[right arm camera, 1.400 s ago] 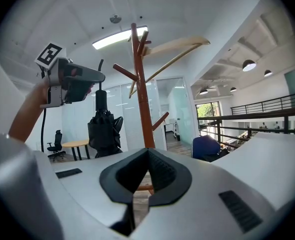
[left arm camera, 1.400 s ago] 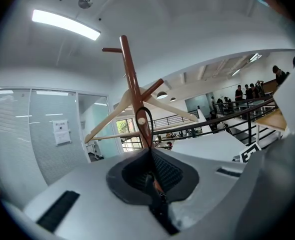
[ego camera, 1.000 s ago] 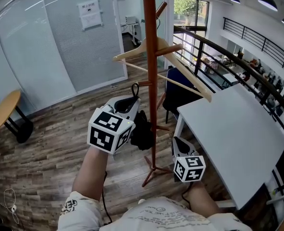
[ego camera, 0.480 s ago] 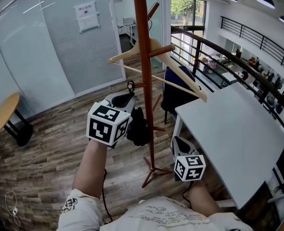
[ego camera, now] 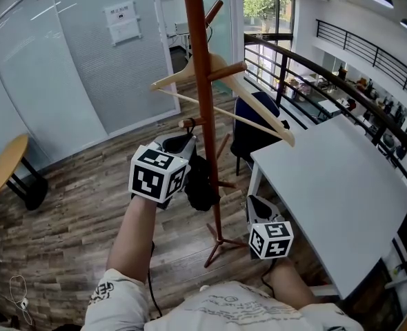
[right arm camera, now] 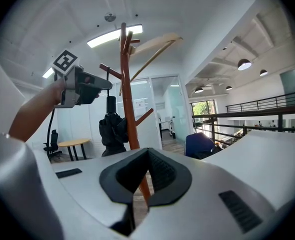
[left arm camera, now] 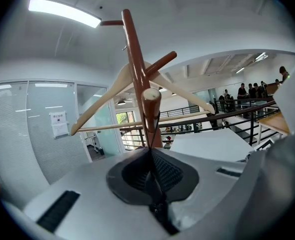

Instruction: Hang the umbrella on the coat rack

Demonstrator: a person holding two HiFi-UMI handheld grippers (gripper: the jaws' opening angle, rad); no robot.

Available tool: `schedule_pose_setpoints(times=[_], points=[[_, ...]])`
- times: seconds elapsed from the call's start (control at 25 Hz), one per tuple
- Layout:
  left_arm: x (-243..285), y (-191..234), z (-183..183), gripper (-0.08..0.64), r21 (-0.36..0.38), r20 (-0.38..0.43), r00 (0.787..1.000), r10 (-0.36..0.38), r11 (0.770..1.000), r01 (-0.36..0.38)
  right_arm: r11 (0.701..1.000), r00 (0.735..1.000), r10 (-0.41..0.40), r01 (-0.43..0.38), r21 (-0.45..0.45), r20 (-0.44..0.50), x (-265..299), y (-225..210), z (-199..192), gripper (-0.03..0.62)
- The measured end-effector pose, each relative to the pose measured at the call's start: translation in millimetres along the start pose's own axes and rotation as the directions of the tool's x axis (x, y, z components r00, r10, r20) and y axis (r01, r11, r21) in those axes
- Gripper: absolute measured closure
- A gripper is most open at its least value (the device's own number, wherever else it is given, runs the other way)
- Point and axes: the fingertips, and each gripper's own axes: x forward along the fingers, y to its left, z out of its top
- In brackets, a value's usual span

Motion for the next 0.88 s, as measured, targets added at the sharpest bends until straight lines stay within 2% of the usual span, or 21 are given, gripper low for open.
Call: schedule_pose_setpoints(times=[0.56,0.68,0.8,0.88], points=[[23,0,-7,0.554,-0.019,0.021,1.0,-0.015,1.0,0.015,1.0,1.0,-0.023,0.023,-0.008,-0.004,-1,-11,-1,0.592],[28,-2,-8,0.554,-0.012,0.055,0.998,-0.029,0.999,0.03,1.0,1.0,-0.012,0.012,-0.011,-0.002,0,-11,-1,0.592],[28,-3,-9,0.552,-0.058,0.103,0.993,-0.051,0.997,0.057,1.0,1.0,-0.005,0.005,-0.014,-0.005,1,-10,-3,0.592],[26,-6,-9,0.552,-0.062,0.124,0.99,-0.069,0.995,0.078,1.0,1.0,-0.003,0.003,-0.015,-0.009,2,-9,-4,0.592]])
